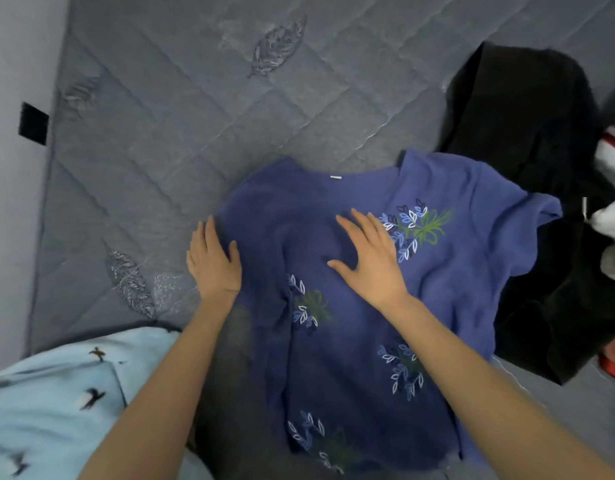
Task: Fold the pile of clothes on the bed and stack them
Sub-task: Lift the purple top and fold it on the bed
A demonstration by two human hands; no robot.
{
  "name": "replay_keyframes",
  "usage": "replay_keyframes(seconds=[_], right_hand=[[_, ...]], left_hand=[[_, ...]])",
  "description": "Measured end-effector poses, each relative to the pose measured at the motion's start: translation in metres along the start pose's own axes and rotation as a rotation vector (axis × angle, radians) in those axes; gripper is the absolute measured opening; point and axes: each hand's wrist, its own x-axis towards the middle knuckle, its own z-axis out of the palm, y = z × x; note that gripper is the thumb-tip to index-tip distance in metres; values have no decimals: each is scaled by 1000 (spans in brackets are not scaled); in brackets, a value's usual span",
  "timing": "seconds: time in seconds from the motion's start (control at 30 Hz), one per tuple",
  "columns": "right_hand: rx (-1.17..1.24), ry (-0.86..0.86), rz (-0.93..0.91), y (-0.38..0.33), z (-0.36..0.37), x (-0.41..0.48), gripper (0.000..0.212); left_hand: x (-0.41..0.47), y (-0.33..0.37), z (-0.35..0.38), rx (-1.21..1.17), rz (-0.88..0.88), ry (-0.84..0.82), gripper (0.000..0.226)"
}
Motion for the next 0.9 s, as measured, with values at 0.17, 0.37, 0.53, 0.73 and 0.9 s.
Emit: replay_keyframes(seconds=[0.17,0.37,0.53,0.73,0.9], right_hand=[[-102,-91,-106,-27,21,19,76],[-168,-220,-151,-62,46,46,76],[-111,-230,-67,-89,65,45,73],[-96,-265,7,-90,74,23,72],[-106,-168,37,-76,65,-9,71]], left_hand=[[-7,-31,-1,36,-114,-69,48],[-10,-34,3,-161,49,-14,9],[-6,-21,-40,-567,-232,217,3],[23,-54,-65,-507,-242,216,17],[12,-61,-51,-246,-69,35,46]])
